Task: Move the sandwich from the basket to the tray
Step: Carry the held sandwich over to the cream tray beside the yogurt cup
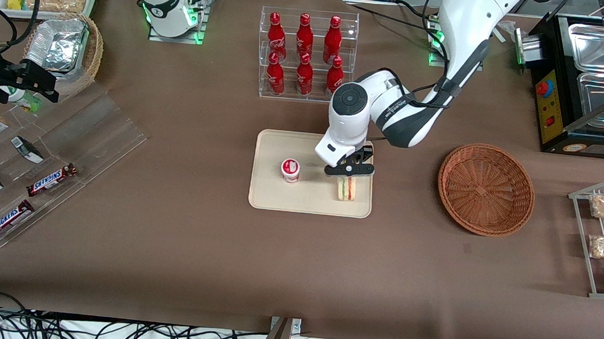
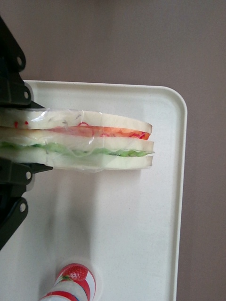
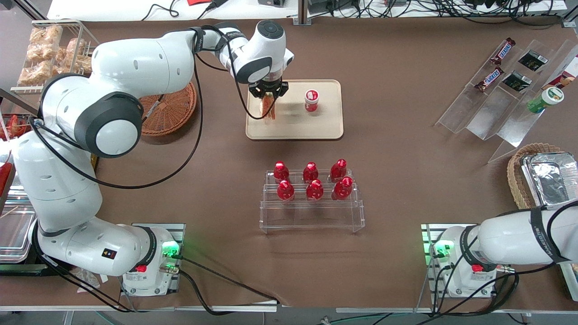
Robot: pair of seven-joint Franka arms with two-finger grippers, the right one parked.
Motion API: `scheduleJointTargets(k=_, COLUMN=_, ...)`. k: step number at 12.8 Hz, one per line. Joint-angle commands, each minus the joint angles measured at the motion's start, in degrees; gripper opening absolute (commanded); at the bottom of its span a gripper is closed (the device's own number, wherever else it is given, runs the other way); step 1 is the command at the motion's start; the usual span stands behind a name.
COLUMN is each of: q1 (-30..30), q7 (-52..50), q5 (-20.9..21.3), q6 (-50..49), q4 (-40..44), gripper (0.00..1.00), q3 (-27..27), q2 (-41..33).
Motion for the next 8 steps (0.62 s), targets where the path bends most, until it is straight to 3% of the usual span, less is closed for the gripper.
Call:
scheduleJointTargets(k=1, q1=-1.4, q7=-1.0, q5=1.7, q6=-0.1, q4=1.4, gripper=0.40, q3=0.2, q2=1.2)
scheduleJointTargets(k=8, q1=-1.7, q7=-1.1, q5=1.7, q6=1.0, q4=1.6, gripper=0.42, q3=0.3, q2=2.3)
